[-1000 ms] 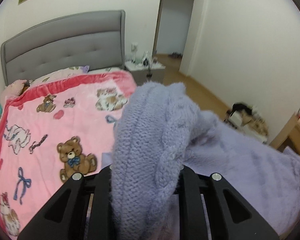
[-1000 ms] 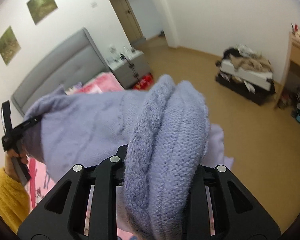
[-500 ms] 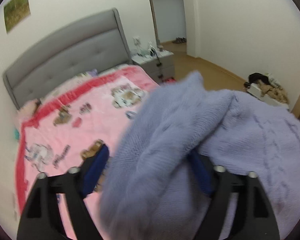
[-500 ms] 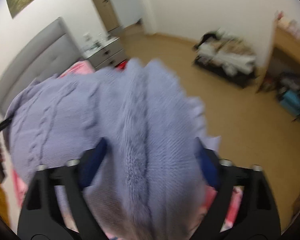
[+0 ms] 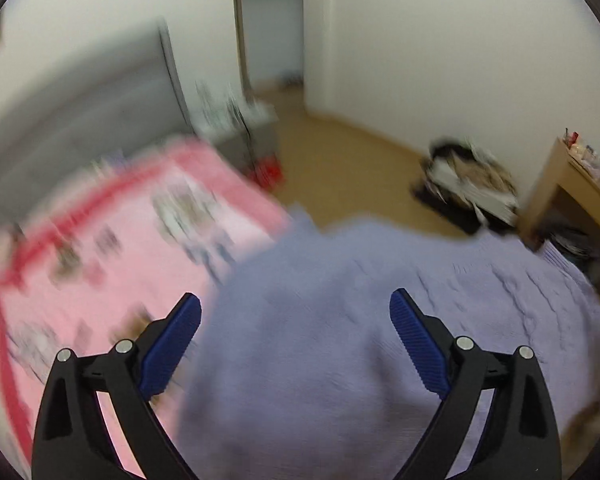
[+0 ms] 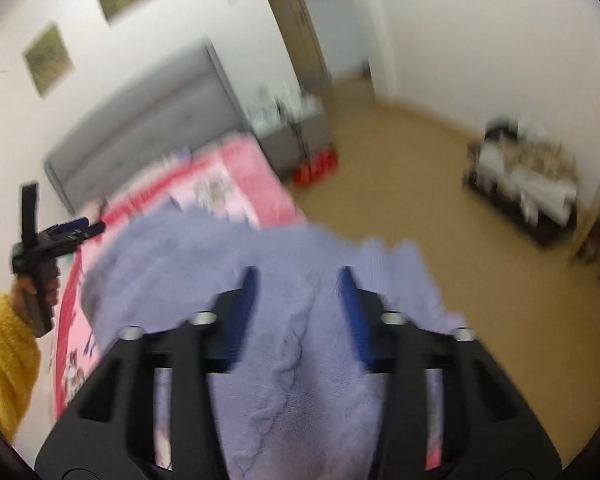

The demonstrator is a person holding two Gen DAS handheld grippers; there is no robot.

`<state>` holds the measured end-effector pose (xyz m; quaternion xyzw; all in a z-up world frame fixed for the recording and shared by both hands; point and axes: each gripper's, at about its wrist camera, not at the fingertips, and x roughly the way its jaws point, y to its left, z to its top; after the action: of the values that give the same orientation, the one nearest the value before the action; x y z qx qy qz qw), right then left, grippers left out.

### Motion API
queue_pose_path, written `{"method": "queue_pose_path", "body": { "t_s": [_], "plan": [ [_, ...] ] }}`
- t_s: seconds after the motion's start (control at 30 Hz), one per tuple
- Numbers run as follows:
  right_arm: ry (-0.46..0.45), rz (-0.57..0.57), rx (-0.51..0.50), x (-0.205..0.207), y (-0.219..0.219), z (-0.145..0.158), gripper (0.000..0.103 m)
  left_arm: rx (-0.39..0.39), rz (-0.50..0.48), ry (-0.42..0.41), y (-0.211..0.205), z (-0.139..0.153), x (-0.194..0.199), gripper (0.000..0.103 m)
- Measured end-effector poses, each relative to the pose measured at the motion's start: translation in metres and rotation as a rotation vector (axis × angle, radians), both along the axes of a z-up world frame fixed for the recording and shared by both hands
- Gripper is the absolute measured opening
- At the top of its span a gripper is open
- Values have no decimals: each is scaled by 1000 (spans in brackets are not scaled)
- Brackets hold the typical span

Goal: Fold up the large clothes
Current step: 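Lower the cardigan onto the bed and open both grippers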

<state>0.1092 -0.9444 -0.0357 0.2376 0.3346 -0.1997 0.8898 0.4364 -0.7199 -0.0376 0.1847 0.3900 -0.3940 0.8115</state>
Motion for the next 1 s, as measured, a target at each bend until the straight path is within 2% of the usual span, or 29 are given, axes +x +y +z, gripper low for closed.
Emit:
{"method": "queue_pose_path", "body": {
  "t_s": [0.1, 0.17, 0.23, 0.33, 0.47, 0.57, 0.63, 0.7, 0.77, 0.83, 1.0],
  "plan": [
    [110, -59, 30, 8, -12, -42, 34, 65, 51, 3, -2, -32, 3, 90],
    [120, -77, 80, 1, -18, -66, 33, 64, 53, 41, 6, -54, 6, 90],
    [143, -84, 102, -8, -19, -92, 32, 56, 35, 41, 17, -70, 5, 91],
    [150, -63, 99, -15, -12, -116, 32, 69, 27, 59, 25, -86, 6, 93],
    [192, -61, 44, -7, 0, -128, 34, 107, 22, 27, 20, -94, -1, 96],
    [168, -72, 24, -7, 10, -110, 41, 86, 46, -31, 23, -81, -11, 96],
    [149, -76, -32, -11, 20, -92, 71, 62, 47, -73, 25, -69, -23, 96],
    [116, -93, -115, -17, 37, -67, 85, 31, 32, -103, 27, -56, -38, 98],
    [76, -107, -148, -26, 53, -43, 93, -14, 22, -124, 32, -37, -61, 98],
    [57, -156, -177, -36, 71, -22, 95, -39, 20, -144, 37, -20, -86, 98],
    [48, -271, -247, -74, 130, 22, 95, -146, 36, -265, 67, 28, -168, 98]
  ]
}}
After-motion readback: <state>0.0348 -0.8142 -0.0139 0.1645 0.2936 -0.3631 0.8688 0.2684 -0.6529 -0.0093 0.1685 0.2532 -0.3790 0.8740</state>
